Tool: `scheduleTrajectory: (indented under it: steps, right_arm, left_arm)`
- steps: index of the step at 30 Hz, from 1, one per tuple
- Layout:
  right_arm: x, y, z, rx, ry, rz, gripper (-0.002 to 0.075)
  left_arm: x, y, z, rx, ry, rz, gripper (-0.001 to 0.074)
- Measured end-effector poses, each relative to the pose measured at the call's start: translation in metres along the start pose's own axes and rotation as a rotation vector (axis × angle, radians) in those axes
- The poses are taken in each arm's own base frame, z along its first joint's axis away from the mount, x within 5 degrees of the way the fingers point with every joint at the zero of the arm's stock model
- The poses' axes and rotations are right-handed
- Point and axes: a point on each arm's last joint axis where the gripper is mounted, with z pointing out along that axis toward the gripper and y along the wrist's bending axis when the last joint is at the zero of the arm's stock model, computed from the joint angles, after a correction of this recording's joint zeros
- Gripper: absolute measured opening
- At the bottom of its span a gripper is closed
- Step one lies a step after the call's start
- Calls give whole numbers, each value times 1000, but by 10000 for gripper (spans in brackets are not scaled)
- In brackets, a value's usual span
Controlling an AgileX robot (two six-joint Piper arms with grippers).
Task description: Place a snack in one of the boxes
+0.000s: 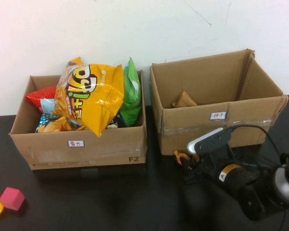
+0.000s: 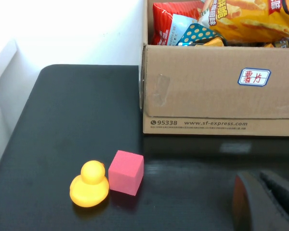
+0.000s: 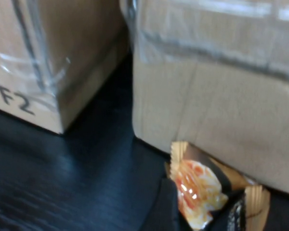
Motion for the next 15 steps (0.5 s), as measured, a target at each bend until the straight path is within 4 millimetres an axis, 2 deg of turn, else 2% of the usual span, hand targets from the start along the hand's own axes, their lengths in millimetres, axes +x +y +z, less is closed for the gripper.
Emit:
scheduleTrajectory:
  steps: [7, 15]
  right_arm:
    - [21, -1, 16, 43, -4, 22, 628]
    - [30, 3, 42, 37, -12, 19, 598]
  left_arm:
    - [0, 0, 0, 0, 0, 0, -3]
    - [0, 0, 0, 0, 0, 0, -3]
